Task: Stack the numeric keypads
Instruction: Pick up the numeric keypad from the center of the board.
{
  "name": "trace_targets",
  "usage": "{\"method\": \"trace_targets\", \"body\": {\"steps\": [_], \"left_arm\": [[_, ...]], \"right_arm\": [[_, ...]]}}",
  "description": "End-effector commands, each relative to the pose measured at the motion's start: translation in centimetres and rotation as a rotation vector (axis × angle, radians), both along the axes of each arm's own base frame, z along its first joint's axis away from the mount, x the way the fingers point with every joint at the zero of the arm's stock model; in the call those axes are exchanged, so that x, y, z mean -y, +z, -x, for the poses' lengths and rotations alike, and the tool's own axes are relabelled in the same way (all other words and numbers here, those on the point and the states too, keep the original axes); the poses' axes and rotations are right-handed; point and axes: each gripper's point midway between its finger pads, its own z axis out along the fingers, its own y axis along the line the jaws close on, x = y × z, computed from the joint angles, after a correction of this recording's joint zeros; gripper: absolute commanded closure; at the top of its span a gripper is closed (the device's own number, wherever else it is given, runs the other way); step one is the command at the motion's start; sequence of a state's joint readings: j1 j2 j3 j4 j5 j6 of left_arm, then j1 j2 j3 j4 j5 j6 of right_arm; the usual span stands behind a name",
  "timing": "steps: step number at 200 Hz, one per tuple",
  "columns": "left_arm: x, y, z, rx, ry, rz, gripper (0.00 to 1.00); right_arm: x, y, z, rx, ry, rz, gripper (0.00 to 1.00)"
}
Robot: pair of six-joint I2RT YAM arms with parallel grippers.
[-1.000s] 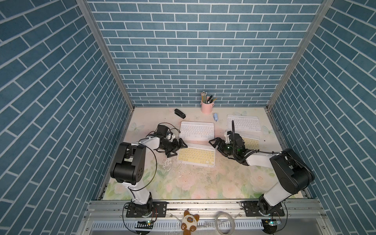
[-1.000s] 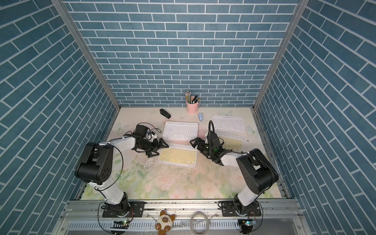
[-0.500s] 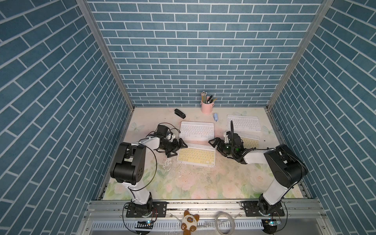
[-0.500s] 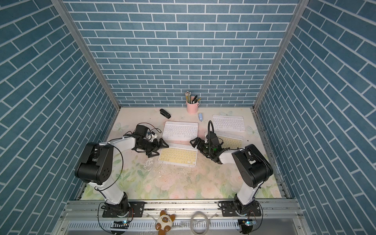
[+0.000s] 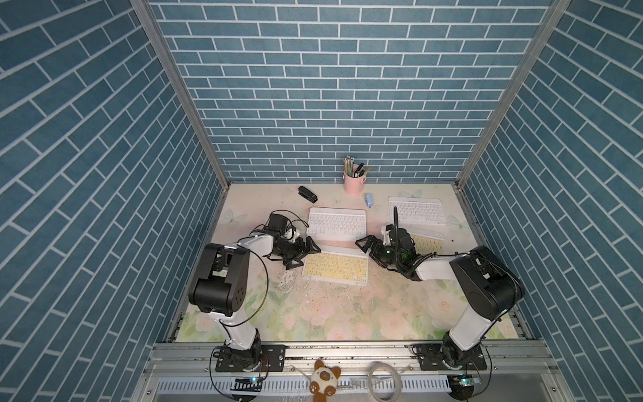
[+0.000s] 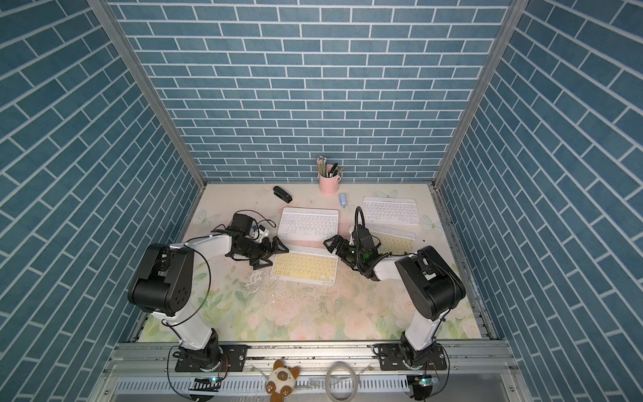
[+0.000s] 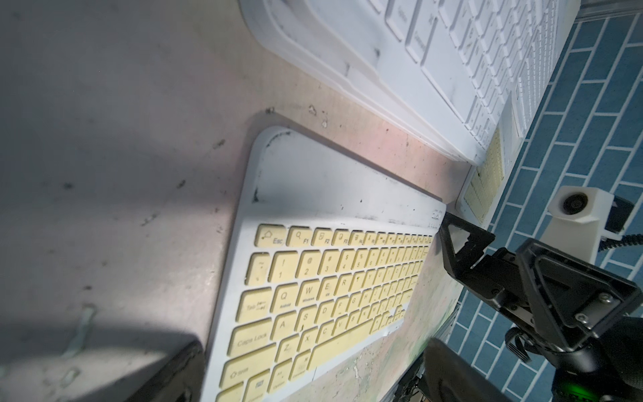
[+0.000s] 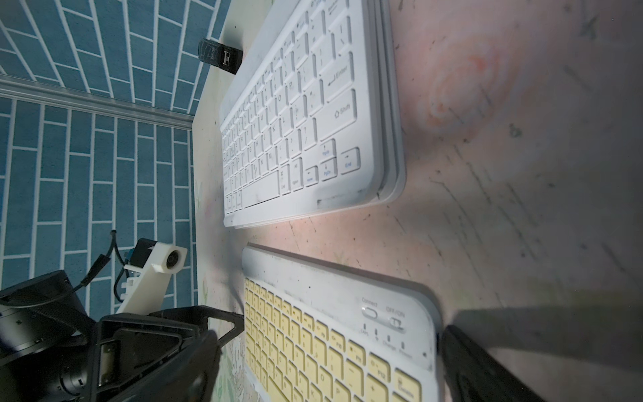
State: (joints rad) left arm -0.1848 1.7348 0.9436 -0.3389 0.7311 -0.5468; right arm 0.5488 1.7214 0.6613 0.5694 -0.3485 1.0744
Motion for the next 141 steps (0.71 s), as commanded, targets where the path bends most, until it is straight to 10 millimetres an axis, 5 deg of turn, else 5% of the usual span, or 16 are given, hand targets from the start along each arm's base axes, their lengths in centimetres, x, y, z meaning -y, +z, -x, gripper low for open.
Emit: {"method": "trace_targets", "body": {"steps": [1, 63, 141], "left_arm": [[-0.3, -2.5, 2.0, -0.098, -0.005, -0.041, 0.00], [-0.3, -2.5, 2.0, -0.099, -0.004, -0.043, 0.00], [-0.4, -2.5, 2.2, -0.102, -0.005, -0.045, 0.01]], "right_arm": [[-1.0, 0.5, -0.2, -0.004, 0.005, -0.042, 0.01], [-2.2, 1.2, 0.2, 0.062, 0.041, -0.120, 0.01], [0.3, 0.8, -1.2, 0.076, -0.005, -0.004, 0.01]]}}
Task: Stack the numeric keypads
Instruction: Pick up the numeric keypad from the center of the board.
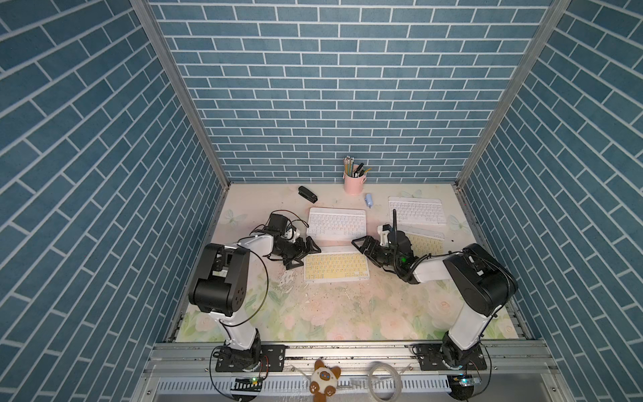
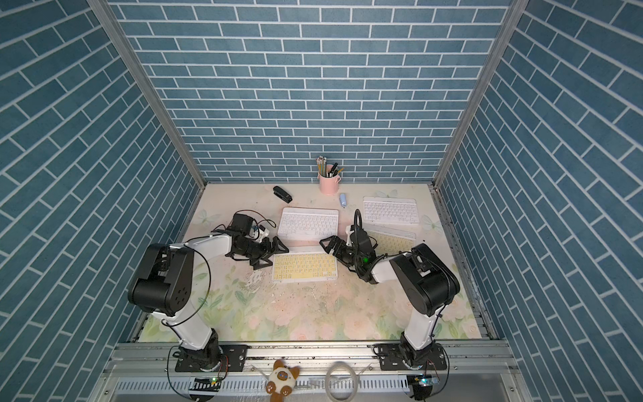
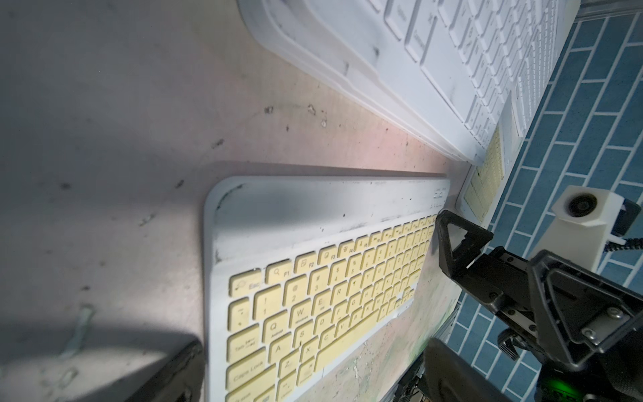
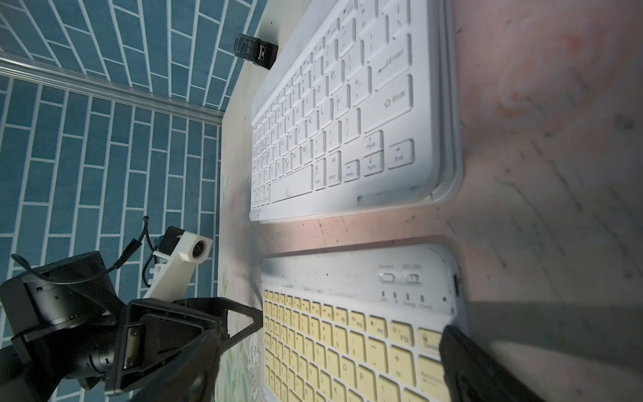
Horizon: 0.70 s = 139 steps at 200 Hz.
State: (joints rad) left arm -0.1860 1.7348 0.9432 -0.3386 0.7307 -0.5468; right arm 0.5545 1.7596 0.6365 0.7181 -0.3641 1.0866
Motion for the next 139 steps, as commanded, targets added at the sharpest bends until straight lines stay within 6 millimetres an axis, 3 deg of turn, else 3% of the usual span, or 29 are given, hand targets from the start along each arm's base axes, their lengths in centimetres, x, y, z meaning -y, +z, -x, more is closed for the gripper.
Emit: {"method": "trace_targets", "body": {"steps": [1, 78, 139], "left_arm": [[-0.4, -2.5, 2.2, -0.102, -0.004, -0.045, 0.01], [-0.4, -2.6, 2.2, -0.105, -0.004, -0.046, 0.00], [-0.4, -2.7, 2.0, -0.105, -0.004, -0.045, 0.00]], "right_arm": [[1.2, 0.3, -0.9, 0.016, -0.022, 0.054, 0.01], [0.2, -1.3, -2.7, -0.011, -0.005, 0.018, 0.01], [-0.5, -1.1, -2.0, -0.015, -0.002, -0.007, 0.01]]}}
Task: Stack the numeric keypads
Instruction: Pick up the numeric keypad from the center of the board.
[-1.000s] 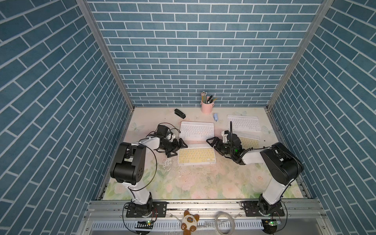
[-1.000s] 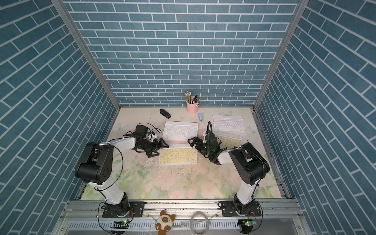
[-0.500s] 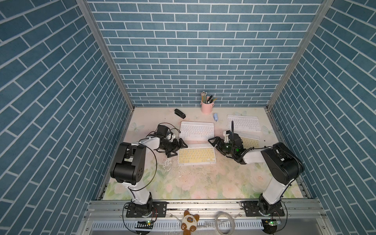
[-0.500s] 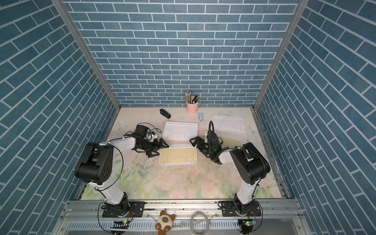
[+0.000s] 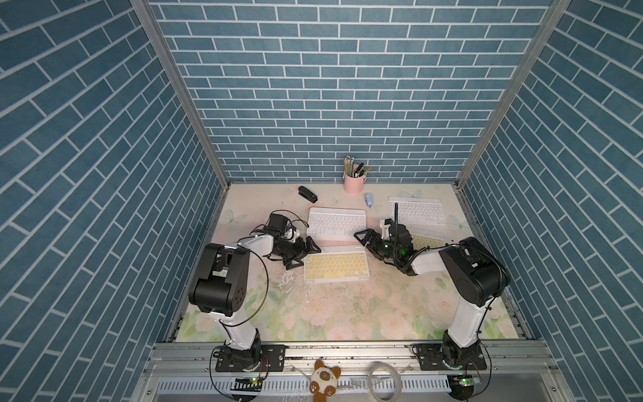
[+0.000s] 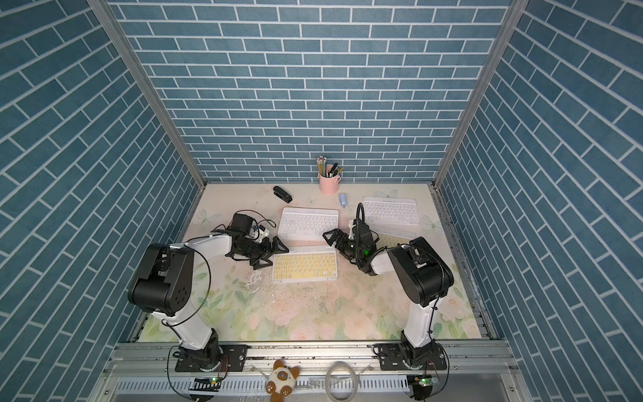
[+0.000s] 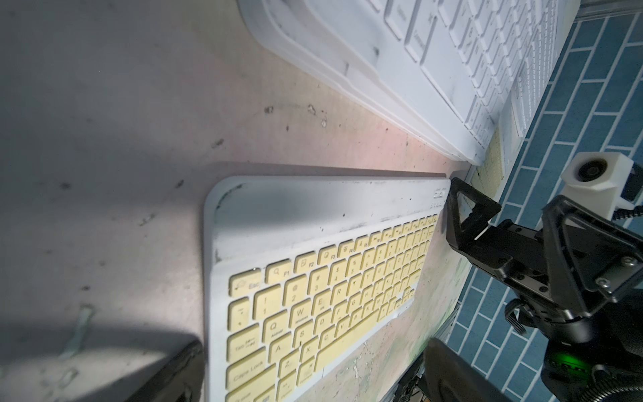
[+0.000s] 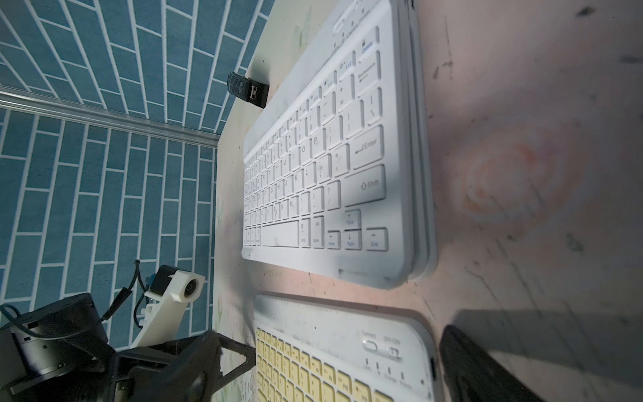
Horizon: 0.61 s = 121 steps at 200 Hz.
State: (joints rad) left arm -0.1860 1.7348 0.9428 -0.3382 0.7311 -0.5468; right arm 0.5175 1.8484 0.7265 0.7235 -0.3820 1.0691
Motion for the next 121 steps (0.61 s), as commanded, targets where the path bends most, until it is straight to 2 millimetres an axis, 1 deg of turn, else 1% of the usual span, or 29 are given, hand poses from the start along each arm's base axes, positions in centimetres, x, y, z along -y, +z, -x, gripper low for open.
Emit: {"method": "trace_targets", "body": {"steps": [1, 59, 87, 121], "left_arm": [[-0.4, -2.7, 2.0, -0.105, -0.004, -0.046, 0.00], [-0.5, -2.7, 2.0, -0.104, -0.003, -0.047, 0.00], [-0.5, -2.7, 2.1, -0.106, -0.004, -0.049, 0.00], [-0.4, -2.8, 2.0, -0.106, -0.004, -0.049, 0.00]], "right_arm": [[-0.4, -0.7, 0.8, -0.028, 0.011, -0.006, 0.01], [-0.9, 0.1, 1.3, -0.011, 0.017, -0.030, 0.01], [-1.1, 1.1, 1.4, 0.035, 0.024, -0.088, 0.01], [-0.9, 1.7, 2.0, 0.080, 0.036, -0.121, 0.01]]}}
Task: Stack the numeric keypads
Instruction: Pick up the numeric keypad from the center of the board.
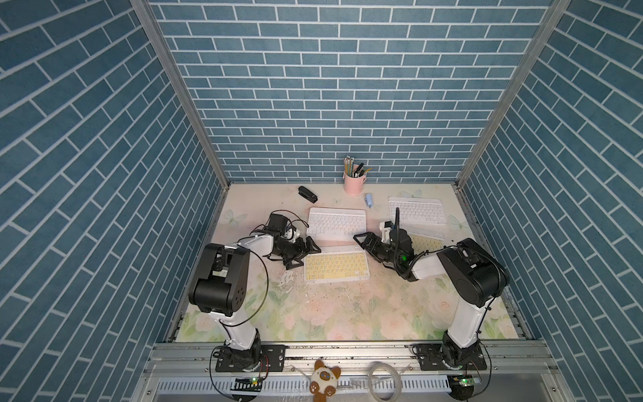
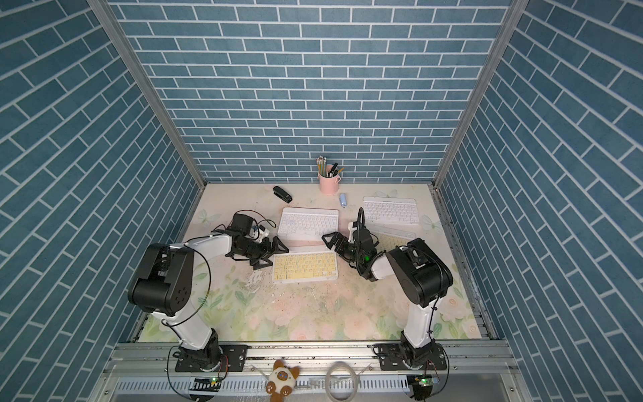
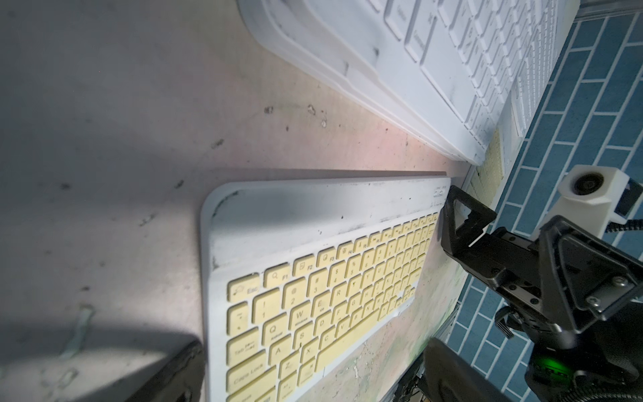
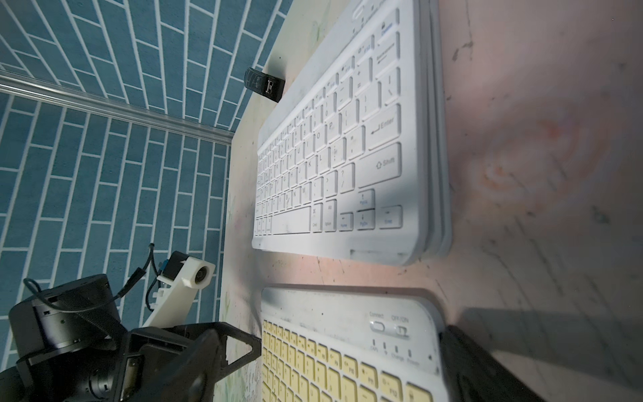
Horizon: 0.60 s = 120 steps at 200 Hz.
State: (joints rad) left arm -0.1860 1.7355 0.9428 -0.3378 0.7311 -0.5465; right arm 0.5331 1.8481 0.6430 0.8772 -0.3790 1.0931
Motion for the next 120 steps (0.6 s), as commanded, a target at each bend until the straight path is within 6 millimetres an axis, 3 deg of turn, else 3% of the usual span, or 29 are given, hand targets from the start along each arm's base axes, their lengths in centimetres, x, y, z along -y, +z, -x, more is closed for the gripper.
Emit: {"method": "trace_targets", "body": {"steps": [1, 40, 120], "left_arm": [[-0.5, -2.8, 2.0, -0.107, -0.003, -0.049, 0.00], [-0.5, -2.7, 2.0, -0.107, -0.003, -0.051, 0.01], [-0.5, -2.9, 2.0, -0.110, -0.004, -0.053, 0.00]], "right_arm": [[-0.9, 1.5, 0.8, 0.038, 0.035, -0.076, 0.01], [-0.9, 2.3, 1.5, 0.084, 0.054, -0.130, 0.01], [-2.1, 6.0, 3.4, 0.235, 0.135, -0.238, 0.01]]}}
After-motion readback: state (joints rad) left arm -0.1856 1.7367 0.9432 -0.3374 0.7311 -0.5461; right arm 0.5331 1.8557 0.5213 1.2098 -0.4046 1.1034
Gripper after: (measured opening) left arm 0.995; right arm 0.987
